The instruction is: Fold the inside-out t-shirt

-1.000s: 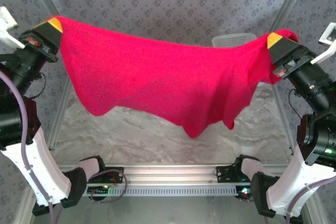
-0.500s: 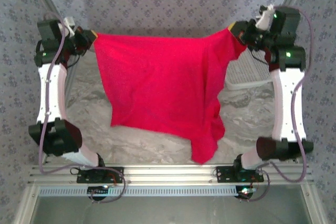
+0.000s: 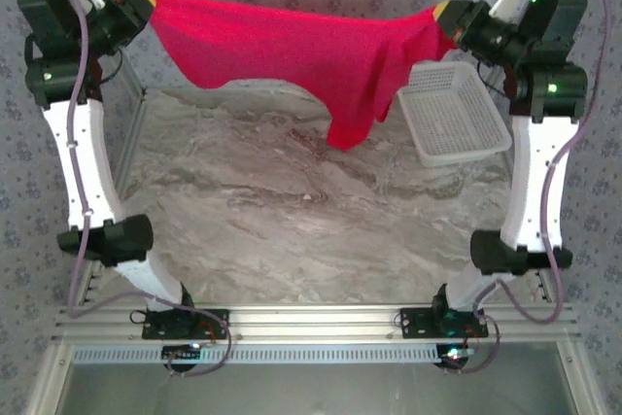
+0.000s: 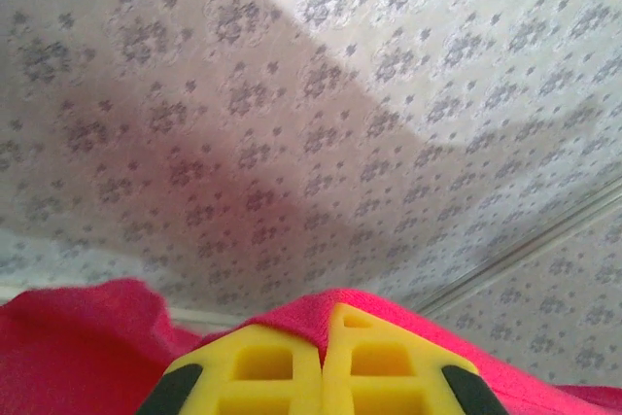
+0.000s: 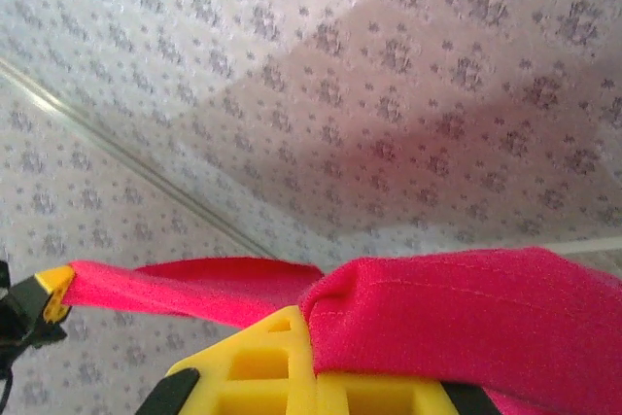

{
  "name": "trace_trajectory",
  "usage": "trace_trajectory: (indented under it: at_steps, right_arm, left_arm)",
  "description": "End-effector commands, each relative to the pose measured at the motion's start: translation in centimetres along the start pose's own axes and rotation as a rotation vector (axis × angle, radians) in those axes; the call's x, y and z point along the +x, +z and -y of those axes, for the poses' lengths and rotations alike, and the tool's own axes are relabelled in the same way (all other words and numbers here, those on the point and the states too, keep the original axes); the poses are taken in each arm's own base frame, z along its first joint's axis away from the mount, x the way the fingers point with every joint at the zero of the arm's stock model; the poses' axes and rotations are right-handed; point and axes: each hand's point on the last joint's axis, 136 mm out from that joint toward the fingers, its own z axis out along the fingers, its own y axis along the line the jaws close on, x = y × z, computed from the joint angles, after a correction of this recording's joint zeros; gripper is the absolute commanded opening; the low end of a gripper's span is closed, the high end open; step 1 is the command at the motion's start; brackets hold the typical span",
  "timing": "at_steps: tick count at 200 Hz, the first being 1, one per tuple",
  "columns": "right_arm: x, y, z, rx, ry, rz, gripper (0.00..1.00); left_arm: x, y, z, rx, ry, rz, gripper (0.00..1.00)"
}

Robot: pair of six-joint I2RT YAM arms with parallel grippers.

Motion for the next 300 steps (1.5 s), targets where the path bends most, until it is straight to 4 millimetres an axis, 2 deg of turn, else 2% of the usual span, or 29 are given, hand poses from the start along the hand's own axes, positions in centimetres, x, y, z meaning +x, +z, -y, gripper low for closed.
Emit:
trace_trajectory:
  at_steps: [1, 13, 26, 28, 29, 32, 45, 52, 66, 86, 94, 107, 122, 137, 146, 156, 166, 171, 186, 192, 216, 225, 233, 245, 255, 282, 300]
  right_arm:
    - [2.9, -1.5, -0.5, -0.005, -0.088, -0.019, 0.0]
    - [5.6, -2.2, 0.0, -0.011, -0.086, -0.043, 0.0]
    - [9.9, -2.5, 1.1, -0.012, -0.053, -0.099, 0.0]
    - [10.8, -2.4, 1.5, -0.01, -0.045, -0.114, 0.0]
    - [11.2, -2.4, 1.6, -0.01, -0.043, -0.121, 0.0]
    - [12.4, -2.5, 2.1, -0.005, -0.031, -0.142, 0.0]
    - [17.2, -2.8, 3.6, 0.002, -0.003, -0.204, 0.0]
    - [19.8, -3.0, 5.0, 0.025, 0.018, -0.244, 0.0]
    - [26.4, -3.3, 9.0, 0.092, 0.076, -0.362, 0.0]
    - [34.4, -4.1, 13.3, 0.148, 0.185, -0.482, 0.0]
    - [37.2, -4.5, 14.7, 0.173, 0.228, -0.523, 0.0]
    - [40.9, -5.3, 16.5, 0.212, 0.282, -0.574, 0.0]
    - [43.4, -6.0, 17.5, 0.246, 0.303, -0.608, 0.0]
    - [44.6, -6.8, 17.8, 0.275, 0.29, -0.633, 0.0]
    - [44.9, -7.2, 17.9, 0.283, 0.281, -0.639, 0.05]
    - [45.2, -7.6, 17.8, 0.291, 0.273, -0.647, 0.19]
    - [45.2, -8.0, 17.7, 0.302, 0.272, -0.653, 0.4]
    - [45.0, -8.3, 17.7, 0.311, 0.269, -0.652, 0.46]
    - [43.7, -9.2, 17.6, 0.361, 0.247, -0.624, 0.57]
    - [42.8, -9.5, 17.6, 0.382, 0.237, -0.602, 0.6]
    - [38.4, -9.6, 17.4, 0.482, 0.203, -0.488, 0.71]
    - [36.4, -8.5, 17.0, 0.488, 0.177, -0.441, 0.71]
    - [34.9, -7.1, 16.9, 0.498, 0.144, -0.413, 0.71]
    - [33.1, -4.4, 16.4, 0.488, 0.117, -0.399, 0.71]
    - [32.3, -2.0, 16.3, 0.488, 0.114, -0.4, 0.71]
    - [32.3, 4.8, 17.8, 0.508, 0.129, -0.454, 0.68]
    - [33.1, 8.4, 19.8, 0.557, 0.139, -0.513, 0.66]
  left_arm:
    - [3.7, -2.0, -3.5, -0.082, 0.0, -0.019, 0.0]
    - [6.6, -3.7, -6.3, -0.139, -0.026, -0.013, 0.0]
    - [10.4, -5.8, -9.8, -0.232, -0.069, -0.033, 0.0]
    - [10.6, -6.2, -9.7, -0.238, -0.065, -0.029, 0.0]
    - [11.6, -6.2, -10.6, -0.255, -0.081, -0.046, 0.0]
    - [12.1, -6.7, -10.9, -0.271, -0.082, -0.047, 0.0]
    - [17.4, -7.7, -14.0, -0.339, -0.139, -0.131, 0.0]
    - [20.3, -8.2, -15.8, -0.377, -0.193, -0.179, 0.0]
    - [26.5, -9.4, -19.2, -0.449, -0.313, -0.279, 0.0]
    - [34.1, -11.3, -22.1, -0.512, -0.436, -0.371, 0.0]
    - [36.2, -11.9, -22.7, -0.521, -0.457, -0.388, 0.0]
    - [38.5, -13.2, -23.7, -0.576, -0.469, -0.402, 0.0]
    - [39.9, -14.3, -24.4, -0.624, -0.49, -0.403, 0.0]
    - [40.0, -14.8, -24.5, -0.647, -0.488, -0.382, 0.03]
    - [39.7, -15.3, -24.9, -0.685, -0.477, -0.366, 0.06]
    - [39.3, -15.8, -25.1, -0.727, -0.468, -0.35, 0.1]
    - [38.7, -16.2, -25.1, -0.749, -0.458, -0.333, 0.21]
    - [38.4, -16.3, -25.1, -0.76, -0.452, -0.324, 0.26]
    - [36.7, -16.9, -24.5, -0.783, -0.41, -0.279, 0.44]
    - [36.2, -17.4, -24.2, -0.799, -0.395, -0.271, 0.46]
    - [31.8, -18.2, -21.9, -0.796, -0.272, -0.173, 0.45]
    - [30.2, -18.1, -20.8, -0.777, -0.229, -0.135, 0.43]
    - [29.3, -17.2, -19.9, -0.726, -0.206, -0.119, 0.4]
    - [28.6, -15.1, -18.6, -0.636, -0.211, -0.125, 0.37]
    - [29.0, -12.7, -18.0, -0.574, -0.23, -0.168, 0.37]
    - [31.6, -5.6, -17.4, -0.495, -0.215, -0.323, 0.37]
    - [33.0, -1.5, -18.8, -0.505, -0.241, -0.39, 0.31]
